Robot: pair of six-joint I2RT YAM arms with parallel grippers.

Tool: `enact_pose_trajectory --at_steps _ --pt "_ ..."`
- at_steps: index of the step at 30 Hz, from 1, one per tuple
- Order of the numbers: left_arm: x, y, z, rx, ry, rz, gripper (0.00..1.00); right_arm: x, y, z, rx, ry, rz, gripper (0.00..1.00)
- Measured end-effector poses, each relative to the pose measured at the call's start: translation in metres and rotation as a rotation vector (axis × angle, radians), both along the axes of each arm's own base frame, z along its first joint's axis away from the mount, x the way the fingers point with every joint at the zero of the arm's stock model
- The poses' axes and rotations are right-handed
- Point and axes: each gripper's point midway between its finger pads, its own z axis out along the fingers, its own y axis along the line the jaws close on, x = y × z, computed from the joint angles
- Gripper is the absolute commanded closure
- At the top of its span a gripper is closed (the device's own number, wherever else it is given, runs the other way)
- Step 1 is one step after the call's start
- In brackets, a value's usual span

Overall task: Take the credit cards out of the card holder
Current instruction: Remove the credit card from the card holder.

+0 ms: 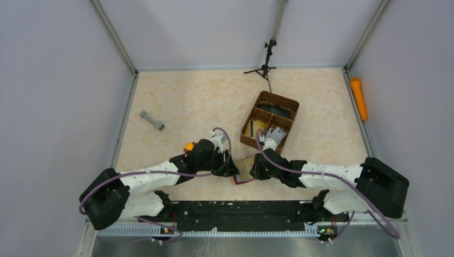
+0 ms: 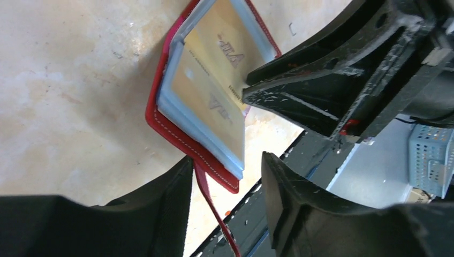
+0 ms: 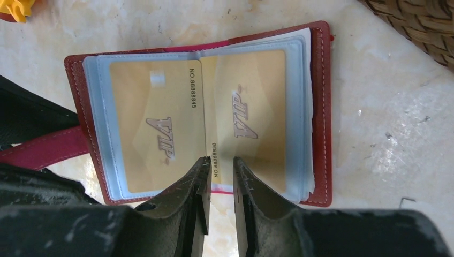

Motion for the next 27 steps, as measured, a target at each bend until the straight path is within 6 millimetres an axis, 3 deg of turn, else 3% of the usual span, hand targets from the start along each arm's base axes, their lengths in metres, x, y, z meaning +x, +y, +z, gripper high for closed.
enact_pose_trajectory --at_steps 5,14,18,27 --pt "0.002 -0.007 0.005 -0.054 -0.023 -0.009 0.44 0.004 0.006 -0.001 0.025 0.006 -0.002 0.8" --pt "0.006 -0.019 0.003 -0.134 -0.007 0.013 0.53 0.001 0.011 -0.001 0.08 0.037 0.009 0.82" --pt "0.01 -0.021 0.005 -0.144 -0.016 0.022 0.58 -0.003 0.007 -0.001 0.102 0.049 0.013 0.82" --pt "0.017 -0.026 -0.011 -0.1 0.021 0.045 0.72 -0.012 0.0 -0.002 0.127 0.075 0.029 0.83"
